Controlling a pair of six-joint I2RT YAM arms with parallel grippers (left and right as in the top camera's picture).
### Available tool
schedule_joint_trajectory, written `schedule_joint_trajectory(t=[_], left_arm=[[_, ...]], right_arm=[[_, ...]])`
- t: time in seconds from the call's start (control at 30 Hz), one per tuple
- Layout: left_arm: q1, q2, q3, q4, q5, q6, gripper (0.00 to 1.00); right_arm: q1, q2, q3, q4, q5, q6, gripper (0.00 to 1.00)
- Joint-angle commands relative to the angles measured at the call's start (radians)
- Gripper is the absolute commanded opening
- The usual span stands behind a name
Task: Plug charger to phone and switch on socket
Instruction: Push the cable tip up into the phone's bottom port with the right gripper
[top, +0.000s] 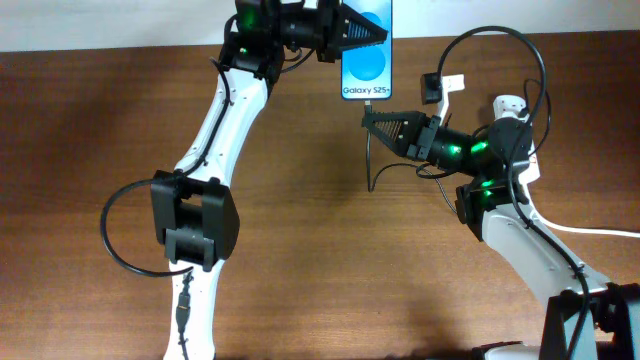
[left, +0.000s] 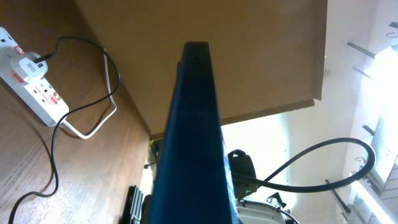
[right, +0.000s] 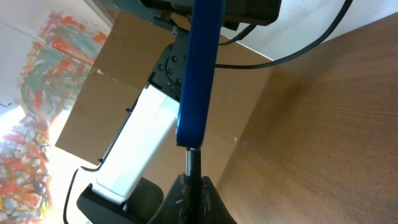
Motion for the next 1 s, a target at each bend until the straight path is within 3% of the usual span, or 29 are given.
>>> schedule_joint_trajectory(t=[0.0,0.53,0.97], left_arm=[[-0.018,-0.017,0.018,0.002,0.03,0.003,0.0],[-0.071,-0.014,0.0,0.001,0.064,0.069,0.0],[-0.071,-0.014,-0.01,-0.028,0.103,0.069,0.0]], right_arm=[[-0.008,0.006,-0.001,0.008,0.029,-0.009,0.04],[-0.01,0.006,0.033,0.034,0.098,-0.006,0.04],[-0.093,0.021,0.033,0.03,0.024,-0.051,0.07]])
